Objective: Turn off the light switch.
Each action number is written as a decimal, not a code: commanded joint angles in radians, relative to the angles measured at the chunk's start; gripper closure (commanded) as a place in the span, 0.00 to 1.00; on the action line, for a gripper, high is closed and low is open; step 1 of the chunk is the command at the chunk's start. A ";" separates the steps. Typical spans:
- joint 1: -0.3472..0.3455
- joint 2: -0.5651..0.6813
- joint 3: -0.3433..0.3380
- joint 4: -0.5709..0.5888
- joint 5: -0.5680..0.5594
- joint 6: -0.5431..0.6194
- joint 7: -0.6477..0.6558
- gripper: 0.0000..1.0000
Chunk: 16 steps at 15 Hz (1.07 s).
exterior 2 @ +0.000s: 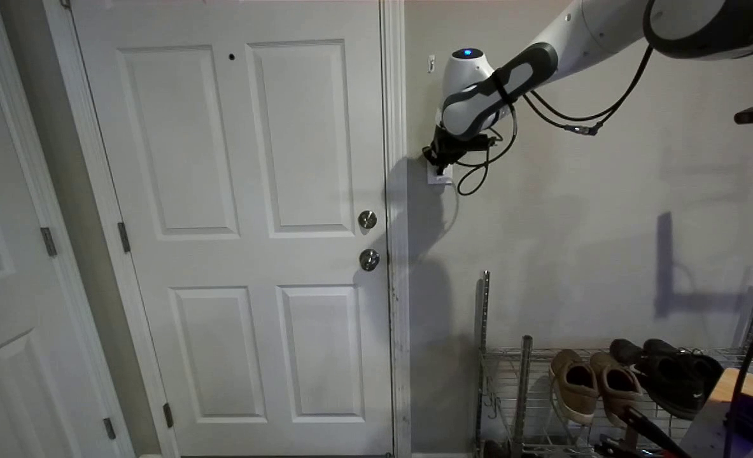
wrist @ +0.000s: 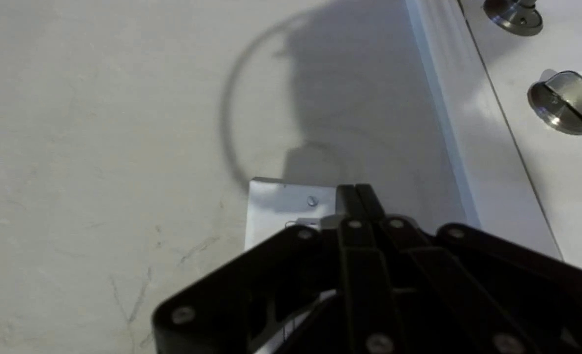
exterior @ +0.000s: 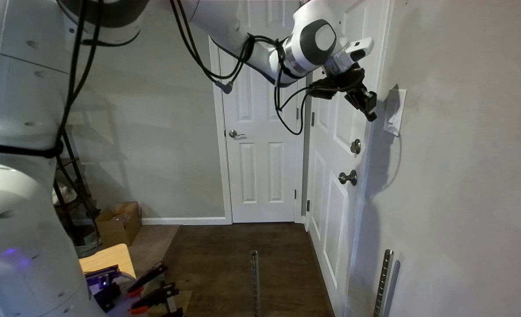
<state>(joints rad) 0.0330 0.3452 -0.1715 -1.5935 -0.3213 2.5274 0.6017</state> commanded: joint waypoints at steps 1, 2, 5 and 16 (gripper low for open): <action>0.013 0.018 -0.031 0.013 -0.004 0.027 0.052 0.96; 0.013 0.021 -0.035 0.016 -0.006 0.027 0.056 0.96; 0.016 0.033 -0.042 0.033 -0.009 0.030 0.056 0.96; -0.007 0.133 -0.045 0.147 0.073 -0.010 0.030 0.96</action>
<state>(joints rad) 0.0315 0.4405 -0.2089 -1.4926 -0.2860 2.5324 0.6196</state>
